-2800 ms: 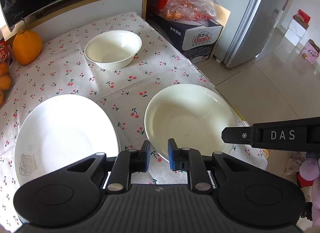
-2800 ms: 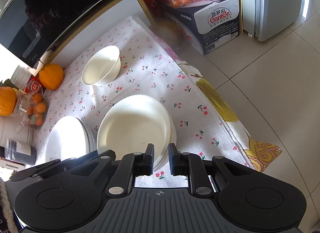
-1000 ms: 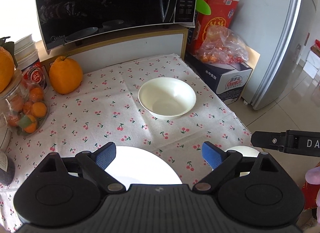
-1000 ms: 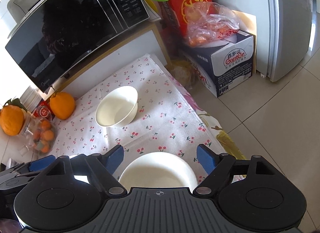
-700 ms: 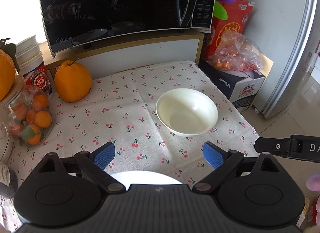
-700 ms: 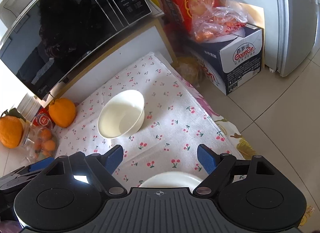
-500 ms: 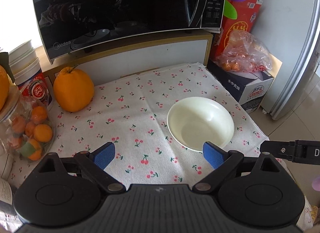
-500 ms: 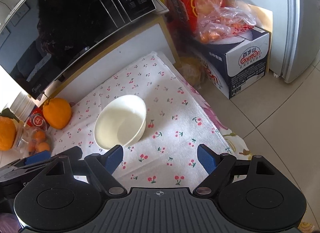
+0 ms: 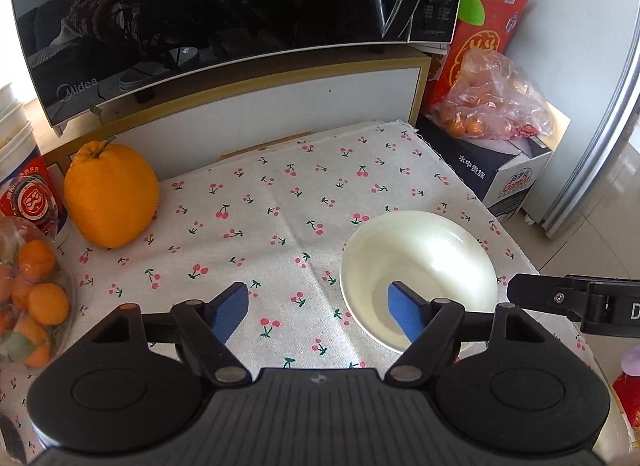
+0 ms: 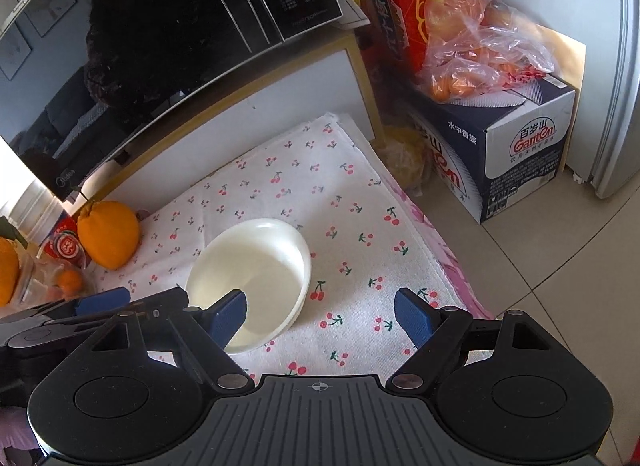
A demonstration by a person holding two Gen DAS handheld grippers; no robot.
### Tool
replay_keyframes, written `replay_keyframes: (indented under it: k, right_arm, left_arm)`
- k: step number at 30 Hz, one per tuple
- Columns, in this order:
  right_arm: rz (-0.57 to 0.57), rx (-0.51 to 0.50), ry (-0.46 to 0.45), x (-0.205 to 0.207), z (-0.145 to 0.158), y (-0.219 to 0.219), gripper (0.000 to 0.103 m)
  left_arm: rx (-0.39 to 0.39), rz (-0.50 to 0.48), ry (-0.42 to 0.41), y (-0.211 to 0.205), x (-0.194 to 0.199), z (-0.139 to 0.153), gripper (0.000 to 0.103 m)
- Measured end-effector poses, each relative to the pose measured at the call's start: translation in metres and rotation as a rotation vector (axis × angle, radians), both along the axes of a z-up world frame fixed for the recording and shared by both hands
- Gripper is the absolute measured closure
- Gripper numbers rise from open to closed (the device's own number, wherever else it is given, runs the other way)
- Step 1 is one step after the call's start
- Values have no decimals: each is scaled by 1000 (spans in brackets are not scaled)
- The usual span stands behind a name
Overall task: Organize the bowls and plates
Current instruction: 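Close the left gripper on the bowl rim while the right gripper grips its other rim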
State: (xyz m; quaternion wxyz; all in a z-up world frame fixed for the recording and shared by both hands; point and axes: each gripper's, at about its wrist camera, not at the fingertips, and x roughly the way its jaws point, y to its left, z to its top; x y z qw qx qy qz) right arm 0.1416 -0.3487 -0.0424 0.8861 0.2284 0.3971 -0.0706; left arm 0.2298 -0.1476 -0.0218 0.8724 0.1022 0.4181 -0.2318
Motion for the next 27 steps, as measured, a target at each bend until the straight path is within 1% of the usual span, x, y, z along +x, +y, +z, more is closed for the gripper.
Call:
replay_keyframes:
  k: [6, 8, 12, 14, 15, 17, 18, 20, 21, 23, 24, 26, 27]
  right_arm:
    - [-2, 42, -18, 6, -7, -3, 20]
    - [-1, 56, -25, 7, -7, -3, 20]
    - [10, 60, -43, 10, -7, 3, 22]
    - [12, 63, -45, 12, -7, 5, 30]
    - [11, 68, -45, 13, -9, 5, 32]
    - [7, 74, -42, 15, -11, 5, 41]
    - [4, 74, -40, 16, -12, 5, 43]
    - [-3, 71, -32, 18, -15, 5, 52]
    - [-6, 71, -30, 18, -16, 5, 54]
    - [-12, 74, -24, 19, -20, 4, 63]
    - [-15, 76, -21, 19, -21, 4, 65]
    - [-15, 75, -18, 20, -22, 4, 74]
    - [-15, 72, -17, 21, -23, 4, 75]
  left_arm:
    - [3, -20, 25, -5, 5, -7, 46]
    - [7, -18, 39, -6, 7, -10, 52]
    - [-4, -17, 60, -6, 9, -13, 59]
    - [-3, -17, 62, -6, 11, -13, 66]
    - [-4, -18, 64, -6, 11, -14, 68]
    - [-12, -21, 72, -5, 13, -14, 71]
    - [-15, -21, 75, -4, 14, -15, 72]
    - [-17, -22, 78, -4, 14, -15, 78]
    - [-18, -24, 80, -4, 15, -15, 79]
    - [-21, -28, 85, -5, 15, -16, 84]
    - [-22, -34, 87, -6, 16, -16, 86]
    - [-27, -47, 86, -7, 16, -17, 90]
    - [-30, -51, 86, -8, 16, -17, 90]
